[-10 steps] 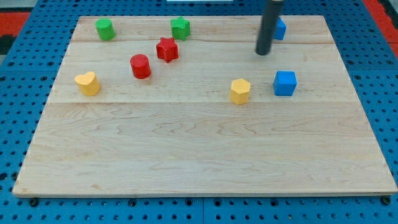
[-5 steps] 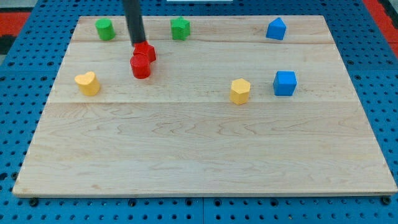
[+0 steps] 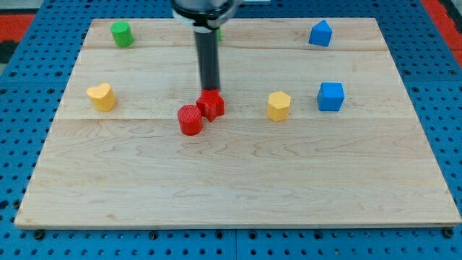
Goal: Move the red star towards the bottom left corner of the board
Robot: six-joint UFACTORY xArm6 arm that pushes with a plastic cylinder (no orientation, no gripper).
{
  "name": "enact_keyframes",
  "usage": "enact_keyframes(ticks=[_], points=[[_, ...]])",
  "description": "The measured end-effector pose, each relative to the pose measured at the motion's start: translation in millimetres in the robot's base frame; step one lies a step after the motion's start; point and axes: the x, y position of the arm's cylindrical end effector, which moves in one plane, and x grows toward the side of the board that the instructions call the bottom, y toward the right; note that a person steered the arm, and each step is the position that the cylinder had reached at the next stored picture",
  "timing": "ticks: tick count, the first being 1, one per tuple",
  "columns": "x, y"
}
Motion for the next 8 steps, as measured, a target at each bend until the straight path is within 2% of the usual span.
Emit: enact_keyframes(ticks=[1, 3, 4, 5, 6, 8], points=[[23, -33], [94, -38], [133, -30], [134, 27], [164, 36], [167, -124]])
